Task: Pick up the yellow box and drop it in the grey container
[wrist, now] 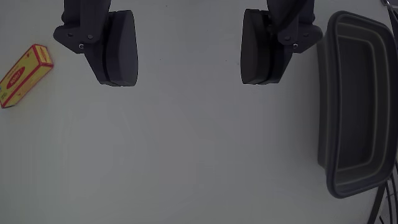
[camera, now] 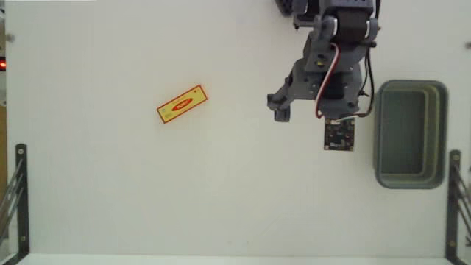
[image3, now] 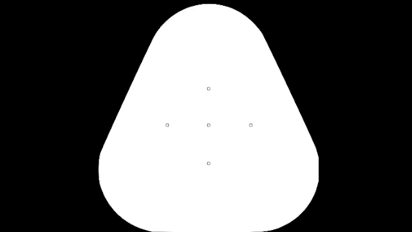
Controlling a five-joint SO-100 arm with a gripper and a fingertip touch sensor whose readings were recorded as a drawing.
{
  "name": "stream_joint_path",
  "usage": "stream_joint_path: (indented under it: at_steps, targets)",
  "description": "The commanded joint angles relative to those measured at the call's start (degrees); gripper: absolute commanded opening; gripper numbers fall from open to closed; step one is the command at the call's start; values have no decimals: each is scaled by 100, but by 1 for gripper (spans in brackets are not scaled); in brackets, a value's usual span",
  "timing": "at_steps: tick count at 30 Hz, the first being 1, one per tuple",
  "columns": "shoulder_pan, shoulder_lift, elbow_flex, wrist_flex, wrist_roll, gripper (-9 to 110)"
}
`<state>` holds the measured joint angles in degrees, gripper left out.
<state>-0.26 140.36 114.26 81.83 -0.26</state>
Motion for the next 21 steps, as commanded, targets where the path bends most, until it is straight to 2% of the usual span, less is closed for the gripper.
stream_joint_path:
  at_steps: [1,21]
  targets:
    - [26,175,30,13,26,110]
    - [89,175,30,13,26,110]
